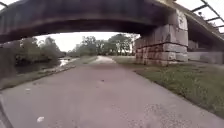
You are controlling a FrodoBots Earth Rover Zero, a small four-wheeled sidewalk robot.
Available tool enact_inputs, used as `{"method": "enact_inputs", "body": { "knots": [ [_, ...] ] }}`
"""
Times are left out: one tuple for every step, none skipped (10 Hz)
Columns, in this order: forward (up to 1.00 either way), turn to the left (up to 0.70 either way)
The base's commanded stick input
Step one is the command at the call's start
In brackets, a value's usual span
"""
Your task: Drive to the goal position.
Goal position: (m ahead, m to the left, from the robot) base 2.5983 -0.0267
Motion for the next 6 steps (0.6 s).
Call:
{"method": "enact_inputs", "body": {
  "knots": [
    [0.7,0.0],
    [0.7,0.0],
    [0.7,0.0],
    [0.7,0.0],
    [0.7,0.0],
    [0.7,0.0]
  ]
}}
